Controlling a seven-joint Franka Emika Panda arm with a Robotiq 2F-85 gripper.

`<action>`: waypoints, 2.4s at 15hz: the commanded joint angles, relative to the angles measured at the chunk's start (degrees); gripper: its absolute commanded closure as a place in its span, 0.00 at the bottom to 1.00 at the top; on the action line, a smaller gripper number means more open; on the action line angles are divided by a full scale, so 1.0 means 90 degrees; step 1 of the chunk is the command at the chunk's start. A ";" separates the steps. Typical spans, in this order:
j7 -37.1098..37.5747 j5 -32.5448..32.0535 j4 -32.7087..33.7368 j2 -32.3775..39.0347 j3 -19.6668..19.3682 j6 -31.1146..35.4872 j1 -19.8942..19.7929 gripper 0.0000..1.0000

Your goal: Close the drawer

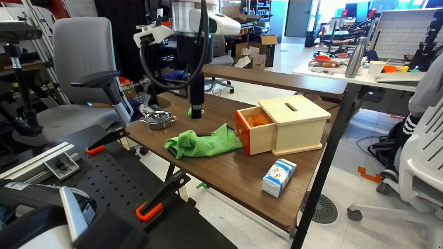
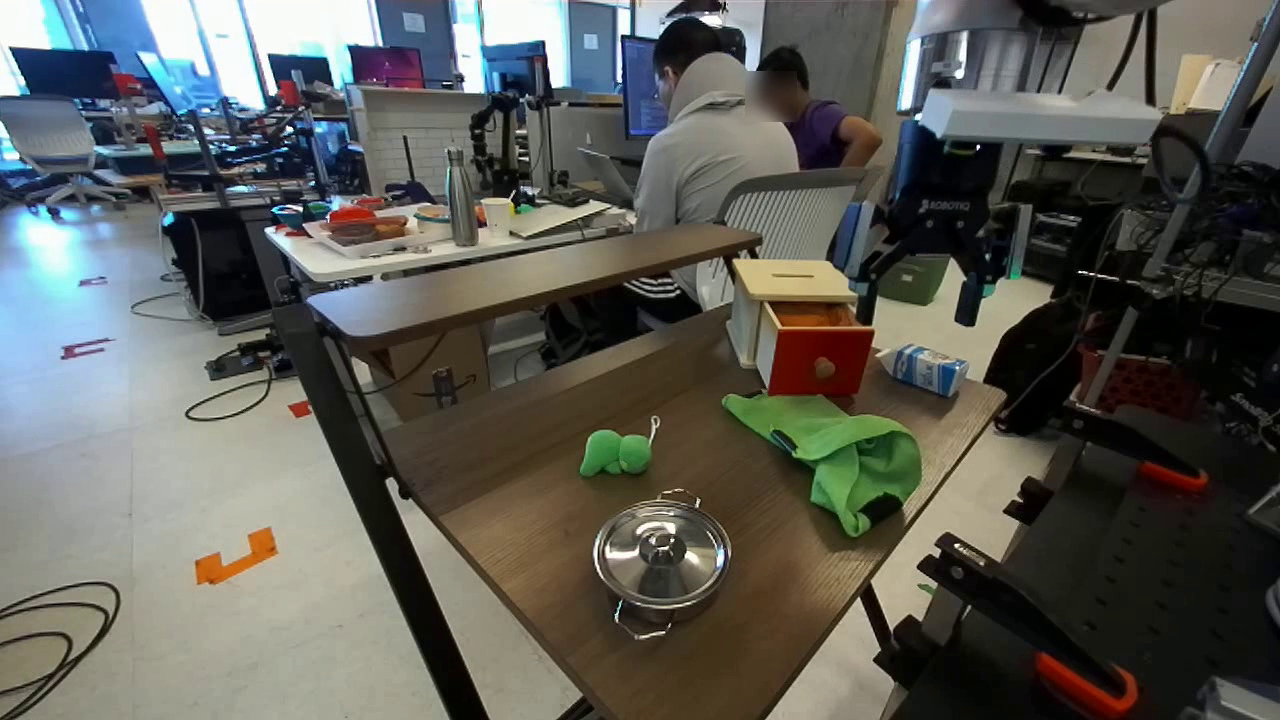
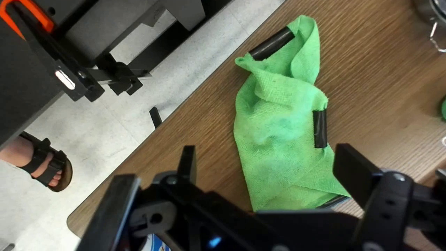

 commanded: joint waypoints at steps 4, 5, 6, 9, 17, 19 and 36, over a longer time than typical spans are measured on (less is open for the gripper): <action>0.0290 -0.0342 0.1015 0.1418 -0.0533 0.0838 0.0315 0.00; 0.0301 -0.0343 0.1137 0.1573 -0.0601 0.0931 0.0368 0.00; 0.0272 -0.0309 0.1272 0.1754 -0.0645 0.1066 0.0405 0.00; 0.0257 -0.0174 0.1662 0.2206 -0.0727 0.1287 0.0505 0.00; 0.0341 0.0015 0.2456 0.2840 -0.0883 0.1333 0.0615 0.00; 0.0379 0.0060 0.2596 0.2901 -0.0943 0.1335 0.0627 0.00; 0.0765 0.0000 0.2942 0.3141 -0.1451 0.1320 0.0634 0.00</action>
